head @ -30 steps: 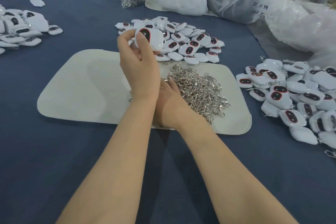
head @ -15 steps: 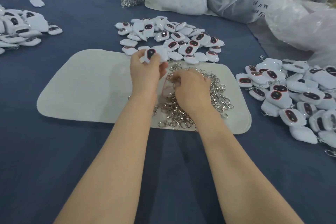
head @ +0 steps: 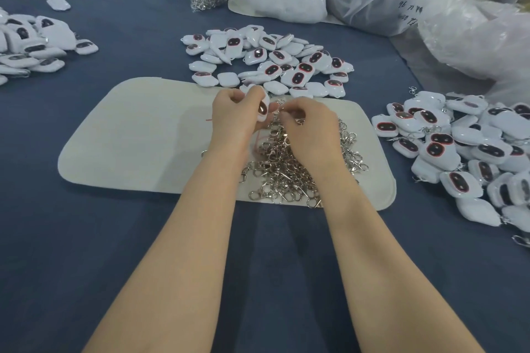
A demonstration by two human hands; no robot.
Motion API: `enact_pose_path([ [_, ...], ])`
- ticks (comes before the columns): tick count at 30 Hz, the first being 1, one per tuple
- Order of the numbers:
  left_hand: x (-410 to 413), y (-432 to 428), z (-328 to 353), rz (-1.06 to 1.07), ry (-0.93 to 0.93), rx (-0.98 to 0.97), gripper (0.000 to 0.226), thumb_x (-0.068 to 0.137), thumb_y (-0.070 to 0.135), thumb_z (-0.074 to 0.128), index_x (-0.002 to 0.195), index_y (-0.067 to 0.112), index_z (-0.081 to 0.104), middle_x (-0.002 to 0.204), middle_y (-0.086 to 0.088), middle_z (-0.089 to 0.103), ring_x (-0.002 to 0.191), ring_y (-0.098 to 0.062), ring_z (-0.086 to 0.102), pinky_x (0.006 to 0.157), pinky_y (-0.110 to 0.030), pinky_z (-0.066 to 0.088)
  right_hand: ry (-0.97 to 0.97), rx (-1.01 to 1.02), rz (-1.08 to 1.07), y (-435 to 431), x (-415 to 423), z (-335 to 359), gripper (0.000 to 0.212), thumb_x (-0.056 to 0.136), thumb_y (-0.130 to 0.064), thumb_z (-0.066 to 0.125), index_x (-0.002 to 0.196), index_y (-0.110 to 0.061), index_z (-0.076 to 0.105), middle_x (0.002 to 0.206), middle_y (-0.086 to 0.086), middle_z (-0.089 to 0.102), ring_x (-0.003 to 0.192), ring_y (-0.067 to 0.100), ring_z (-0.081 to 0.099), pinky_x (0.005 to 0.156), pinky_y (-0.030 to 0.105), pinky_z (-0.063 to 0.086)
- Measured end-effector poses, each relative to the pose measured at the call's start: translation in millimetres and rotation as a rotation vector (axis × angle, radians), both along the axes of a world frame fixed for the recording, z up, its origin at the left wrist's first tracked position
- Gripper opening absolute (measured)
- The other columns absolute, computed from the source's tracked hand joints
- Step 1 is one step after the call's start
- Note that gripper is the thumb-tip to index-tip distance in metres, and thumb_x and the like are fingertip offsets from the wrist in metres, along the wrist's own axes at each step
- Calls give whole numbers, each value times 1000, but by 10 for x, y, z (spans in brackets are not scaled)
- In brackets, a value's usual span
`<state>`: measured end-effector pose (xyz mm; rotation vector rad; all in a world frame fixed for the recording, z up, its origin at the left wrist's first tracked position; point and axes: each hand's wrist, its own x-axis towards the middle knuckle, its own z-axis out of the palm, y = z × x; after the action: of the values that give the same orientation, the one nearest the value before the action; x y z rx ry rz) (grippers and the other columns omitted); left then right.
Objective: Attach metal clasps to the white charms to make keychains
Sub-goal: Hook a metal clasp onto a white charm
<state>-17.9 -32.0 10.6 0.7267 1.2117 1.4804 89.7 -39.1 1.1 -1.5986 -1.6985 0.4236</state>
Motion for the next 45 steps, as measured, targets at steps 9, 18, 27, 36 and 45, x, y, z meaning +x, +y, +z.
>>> enact_pose_path([
  [9,11,1,-41,-54,327,64,19,84,12,63,96,27,61,96,5,62,76,-3,58,60,-10,46,784,-30,-62,32,108,85,14,91,-9,60,85,-22,62,79,-4,66,65,2,61,73,23,54],
  [18,83,-39,-71,-238,605,160,9,86,25,67,94,27,68,93,19,60,91,7,53,75,-11,39,972,-19,-32,52,126,72,17,94,-1,50,91,-15,59,77,1,65,65,7,62,67,21,53],
  [27,114,-56,-77,-244,624,156,11,86,26,67,94,19,69,77,13,61,78,-4,56,67,-19,40,889,29,26,66,100,47,24,92,5,46,87,-15,59,75,-1,66,66,8,64,67,23,53],
  [36,107,-81,-33,-180,530,121,10,88,25,63,80,22,67,78,5,66,71,-6,56,68,-24,47,675,51,-7,65,79,26,28,90,2,48,85,-23,60,79,-6,67,68,2,64,75,27,56],
  [45,99,-84,-25,-161,567,124,16,91,27,61,82,14,67,85,-12,70,70,-14,53,65,-28,42,628,57,-27,59,66,37,29,88,2,48,81,-24,60,74,-11,66,69,0,64,77,30,58],
])
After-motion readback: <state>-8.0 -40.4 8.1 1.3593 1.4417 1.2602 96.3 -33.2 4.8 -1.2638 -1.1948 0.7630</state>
